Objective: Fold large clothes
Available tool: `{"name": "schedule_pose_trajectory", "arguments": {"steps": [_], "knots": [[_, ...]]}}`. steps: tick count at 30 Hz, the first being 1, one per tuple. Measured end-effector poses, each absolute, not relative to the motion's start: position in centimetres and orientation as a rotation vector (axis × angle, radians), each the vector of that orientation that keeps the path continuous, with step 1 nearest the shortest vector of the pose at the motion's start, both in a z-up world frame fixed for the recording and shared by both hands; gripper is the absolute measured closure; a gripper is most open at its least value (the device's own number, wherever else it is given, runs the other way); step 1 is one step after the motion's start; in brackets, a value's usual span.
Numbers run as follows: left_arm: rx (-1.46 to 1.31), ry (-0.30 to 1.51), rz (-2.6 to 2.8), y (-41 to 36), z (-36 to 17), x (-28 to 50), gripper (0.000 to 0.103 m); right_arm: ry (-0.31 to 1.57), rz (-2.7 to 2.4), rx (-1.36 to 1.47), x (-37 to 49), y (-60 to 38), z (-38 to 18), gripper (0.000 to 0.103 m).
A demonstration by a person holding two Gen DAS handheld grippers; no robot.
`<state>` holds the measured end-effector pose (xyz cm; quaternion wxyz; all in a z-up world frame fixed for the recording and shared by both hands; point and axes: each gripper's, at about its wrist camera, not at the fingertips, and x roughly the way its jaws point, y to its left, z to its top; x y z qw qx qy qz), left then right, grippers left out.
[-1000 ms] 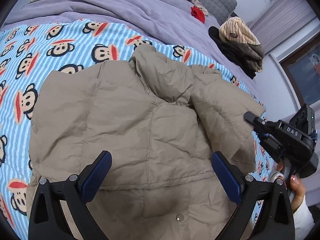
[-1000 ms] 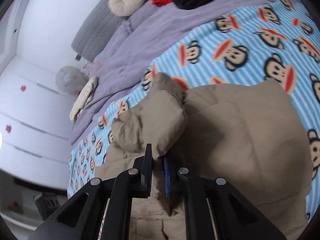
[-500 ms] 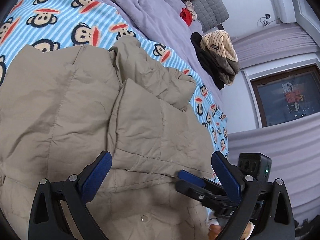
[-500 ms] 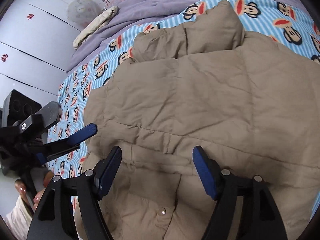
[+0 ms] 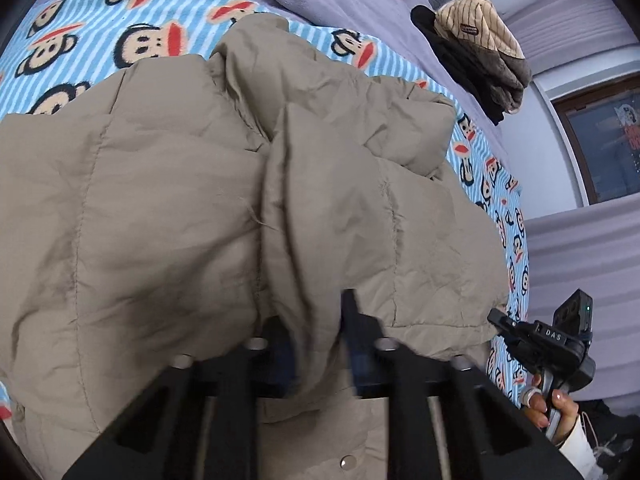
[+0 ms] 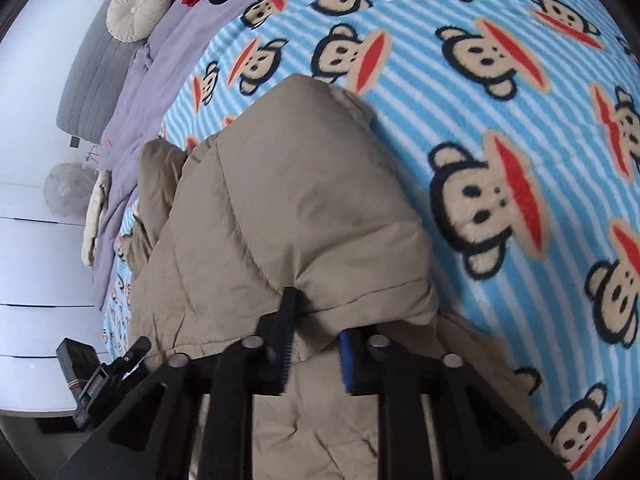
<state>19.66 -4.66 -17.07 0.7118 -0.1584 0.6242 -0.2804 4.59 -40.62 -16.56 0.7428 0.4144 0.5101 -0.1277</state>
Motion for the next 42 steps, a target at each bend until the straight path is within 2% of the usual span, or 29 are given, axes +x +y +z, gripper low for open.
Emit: {"name": "schedule_pose_trajectory", "arguments": {"steps": [5, 13, 14, 16, 21, 23, 24, 25, 27, 31, 35, 38, 40, 42], "knots": [[-0.354, 1.273, -0.621, -1.9, -15.1, 17.4, 0.091, 1.085, -0.234, 0.797, 6.3, -39.8, -15.0, 0.094], [-0.327, 1.375, -0.498, 0.3, -18.8, 15.6, 0.090, 1.157, -0.195, 0.785, 6.6, -37.8, -18.2, 0.094], [-0.326, 1.378, -0.490, 0.6, -18.6, 15.5, 0.082, 1.156, -0.197, 0.788, 6.5, -37.8, -18.4, 0.094], [-0.283, 1.367, -0.443, 1.6, -17.5, 15.2, 0.076, 1.152, -0.194, 0.787, 6.4, -37.9, -18.3, 0.094], [-0.217, 1.298, -0.390, 4.4, -13.8, 15.3, 0.076, 1.207, -0.137, 0.754, 5.2, -38.3, -17.0, 0.091], [-0.212, 1.275, -0.407, 4.5, -12.6, 16.0, 0.076, 1.233, -0.086, 0.703, 4.5, -37.8, -15.5, 0.081], [-0.211, 1.267, -0.423, 4.2, -12.2, 16.3, 0.076, 1.217, -0.055, 0.679, 4.0, -37.5, -14.5, 0.069], [-0.206, 1.263, -0.442, 3.6, -12.0, 16.7, 0.076, 1.189, -0.033, 0.657, 3.8, -37.3, -13.4, 0.054], [-0.187, 1.257, -0.470, 2.1, -12.0, 17.6, 0.076, 1.096, -0.029, 0.621, 3.3, -38.0, -11.1, 0.045], [-0.187, 1.261, -0.441, -1.5, -13.5, 19.5, 0.076, 0.978, -0.217, 0.716, 4.4, -43.4, -10.6, 0.044], [-0.184, 1.306, -0.378, -2.0, -15.7, 19.6, 0.076, 0.952, -0.296, 1.043, 6.2, -49.5, -15.6, 0.044], [-0.156, 1.320, -0.351, -1.7, -16.7, 19.4, 0.076, 0.932, -0.164, 1.301, 7.6, -50.7, -19.1, 0.046], [-0.145, 1.332, -0.341, -1.7, -17.4, 19.5, 0.076, 0.927, -0.063, 1.340, 9.1, -50.0, -19.7, 0.077], [-0.135, 1.337, -0.342, -1.8, -18.2, 19.7, 0.076, 0.956, -0.076, 1.171, 10.5, -49.1, -18.6, 0.081]]}}
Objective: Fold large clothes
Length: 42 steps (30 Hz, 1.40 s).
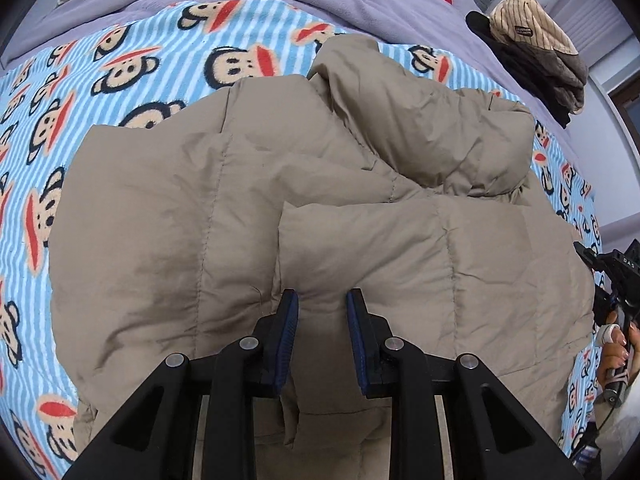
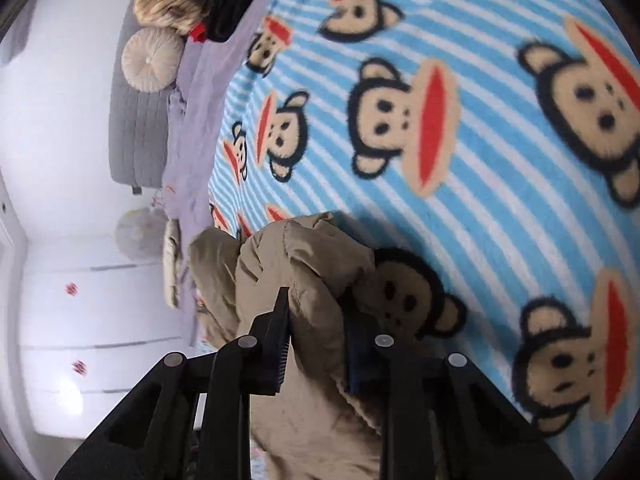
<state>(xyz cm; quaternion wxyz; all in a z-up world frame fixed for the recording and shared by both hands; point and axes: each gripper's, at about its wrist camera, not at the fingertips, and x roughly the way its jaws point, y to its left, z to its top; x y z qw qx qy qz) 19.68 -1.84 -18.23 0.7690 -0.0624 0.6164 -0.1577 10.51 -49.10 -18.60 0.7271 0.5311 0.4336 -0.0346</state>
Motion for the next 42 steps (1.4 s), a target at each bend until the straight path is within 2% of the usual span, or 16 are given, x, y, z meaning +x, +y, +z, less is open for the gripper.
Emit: {"name": "schedule_pose_trajectory", "arguments": {"steps": [3, 6, 11, 13, 17, 19, 20, 24, 31, 38, 42], "knots": [[-0.123, 1.338, -0.368, -2.6, -19.0, 19.5, 0.076, 1.062, -0.182, 0.950, 12.0, -48.9, -19.0, 0.083], [-0.086, 1.335, -0.352, -3.2, -19.1, 19.4, 0.076, 1.066, -0.265, 0.902, 11.8, -49.5, -18.8, 0.076], [-0.111, 1.342, -0.359, -2.9, -19.0, 19.5, 0.076, 1.011, -0.217, 0.833, 8.2, -48.0, -13.6, 0.076], [-0.108, 1.343, -0.361, -2.9, -19.0, 19.6, 0.076, 1.043, -0.141, 0.756, 6.8, -45.6, -12.3, 0.077], [-0.103, 1.339, -0.363, -2.9, -19.1, 19.7, 0.076, 1.168, -0.142, 0.571, 5.0, -41.6, -13.9, 0.078], [-0.097, 1.333, -0.371, -2.9, -19.2, 19.6, 0.076, 1.204, -0.185, 0.524, 4.5, -41.4, -15.7, 0.093], [-0.091, 1.329, -0.374, -3.0, -19.3, 19.6, 0.076, 1.204, -0.196, 0.527, 4.4, -41.6, -16.3, 0.094], [-0.083, 1.327, -0.374, -3.2, -19.4, 19.7, 0.076, 1.189, -0.216, 0.528, 4.3, -41.8, -17.0, 0.094], [-0.059, 1.282, -0.367, -1.4, -15.7, 16.2, 0.076, 1.196, -0.242, 0.491, 4.1, -41.3, -16.7, 0.094], [0.054, 1.311, -0.305, -1.0, -19.3, 14.1, 0.076, 1.186, -0.274, 0.404, 4.3, -39.4, -17.2, 0.094], [0.067, 1.313, -0.308, -0.9, -19.0, 14.4, 0.076, 1.205, -0.281, 0.339, 4.6, -38.8, -16.9, 0.094]]}}
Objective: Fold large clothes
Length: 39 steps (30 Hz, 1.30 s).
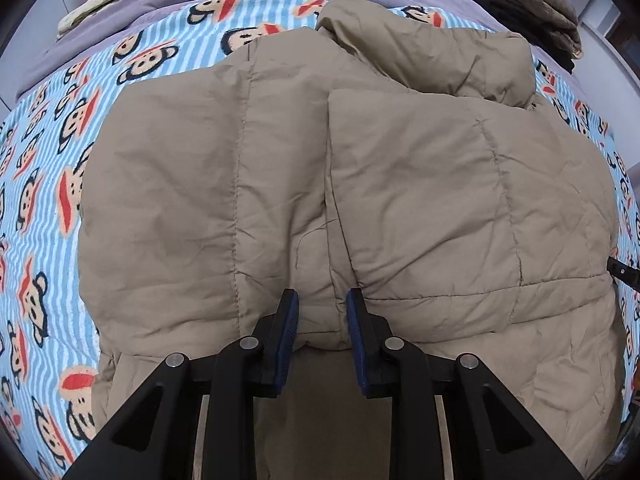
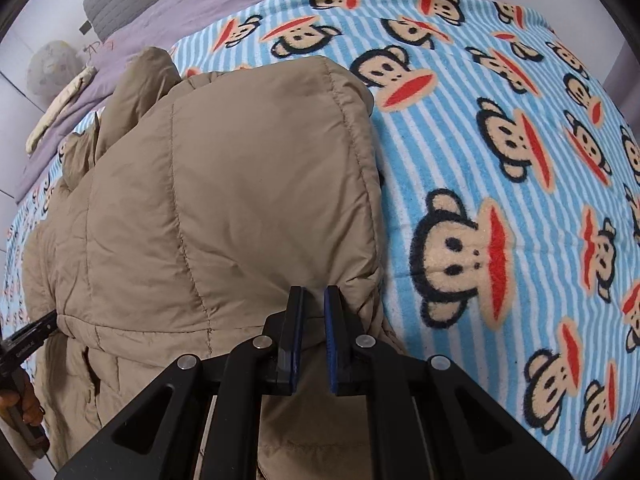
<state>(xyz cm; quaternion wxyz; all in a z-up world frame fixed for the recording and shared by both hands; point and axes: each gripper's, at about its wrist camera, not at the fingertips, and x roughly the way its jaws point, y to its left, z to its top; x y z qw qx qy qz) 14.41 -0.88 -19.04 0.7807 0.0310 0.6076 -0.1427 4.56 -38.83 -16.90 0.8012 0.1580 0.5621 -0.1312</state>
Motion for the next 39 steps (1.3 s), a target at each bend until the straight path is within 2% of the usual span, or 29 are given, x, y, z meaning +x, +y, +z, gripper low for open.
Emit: {"name": "schedule_pose_trajectory", "arguments": {"steps": [3, 4, 18, 20, 21, 22, 23, 24, 29, 32, 33, 36, 39], "knots": [[0.069, 1.316, -0.276, -0.2, -18.1, 14.3, 0.076, 1.220, -0.289, 0.353, 4.3, -39.2, -16.3, 0.093], [0.068, 1.317, -0.267, 0.0, -17.9, 13.9, 0.076, 1.224, -0.292, 0.360, 4.2, -39.2, -16.0, 0.090], [0.048, 1.327, -0.263, -0.2, -12.6, 8.6, 0.076, 1.270, -0.232, 0.510, -0.8, -36.9, -13.0, 0.088], [0.049, 1.317, -0.253, -0.5, -11.9, 7.8, 0.075, 1.279, -0.221, 0.513, -1.8, -36.4, -12.8, 0.084], [0.050, 1.314, -0.249, -0.7, -11.7, 7.4, 0.069, 1.284, -0.215, 0.514, -2.1, -36.3, -12.7, 0.077], [0.047, 1.311, -0.243, -0.7, -11.4, 7.1, 0.033, 1.288, -0.212, 0.514, -2.4, -36.1, -12.7, 0.068], [0.043, 1.294, -0.228, -0.7, -11.0, 6.7, 0.005, 1.290, -0.211, 0.510, -2.7, -35.9, -12.6, 0.063], [0.042, 1.270, -0.217, -0.8, -10.5, 6.2, 0.003, 1.292, -0.209, 0.506, -2.9, -35.8, -12.5, 0.059], [0.040, 1.294, -0.219, -1.5, -9.9, 4.8, 0.003, 1.307, -0.178, 0.504, -3.9, -35.8, -12.2, 0.058], [0.044, 1.299, -0.201, -2.1, -9.6, 4.0, 0.003, 1.305, -0.169, 0.490, -4.5, -35.9, -11.7, 0.052], [0.047, 1.299, -0.197, -2.2, -9.5, 3.7, 0.003, 1.301, -0.167, 0.485, -4.7, -36.0, -11.4, 0.046], [0.069, 1.322, -0.172, -2.7, -9.6, 2.9, 0.003, 1.291, -0.155, 0.481, -5.2, -36.2, -10.8, 0.021], [0.061, 1.321, -0.155, -2.9, -9.2, 2.0, 0.003, 1.286, -0.127, 0.493, -5.5, -36.2, -10.6, 0.020]]}}
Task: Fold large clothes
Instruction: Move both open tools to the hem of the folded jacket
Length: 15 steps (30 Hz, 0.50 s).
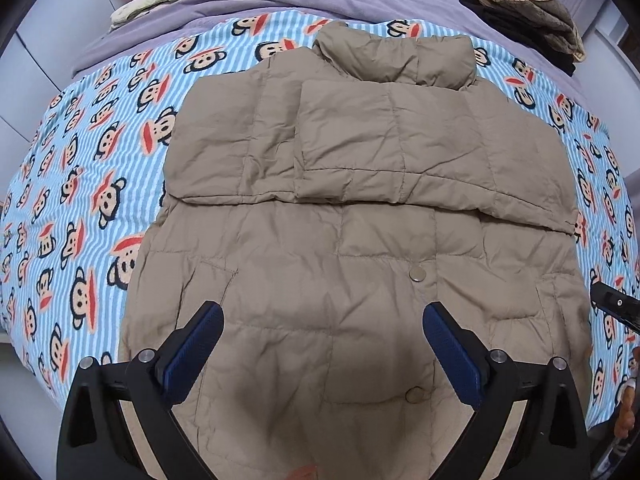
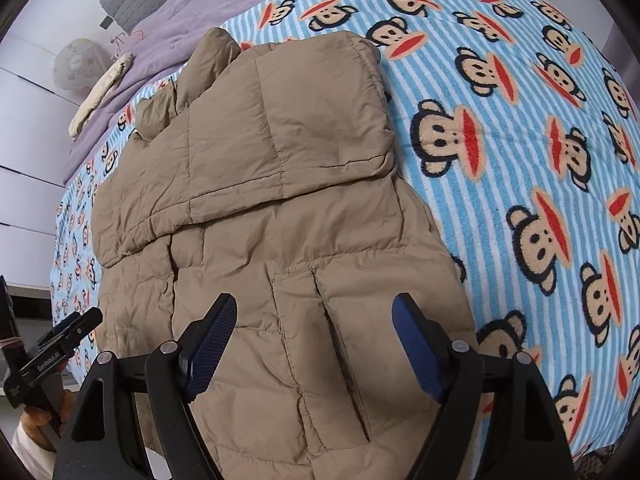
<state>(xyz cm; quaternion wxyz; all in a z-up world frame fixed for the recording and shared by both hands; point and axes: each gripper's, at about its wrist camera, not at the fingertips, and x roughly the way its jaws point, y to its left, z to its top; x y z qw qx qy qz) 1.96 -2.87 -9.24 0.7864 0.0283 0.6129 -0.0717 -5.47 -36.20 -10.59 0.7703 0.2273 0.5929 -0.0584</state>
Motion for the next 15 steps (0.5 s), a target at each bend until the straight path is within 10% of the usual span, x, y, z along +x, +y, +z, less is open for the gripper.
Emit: {"name": "schedule_pose_trajectory", "arguments": {"steps": [15], "knots": [[0.078, 1.321, -0.140, -1.4, -8.0, -1.9, 0.003, 1.309, -0.075, 0.513, -6.9, -34.3, -10.7, 0.010]]}}
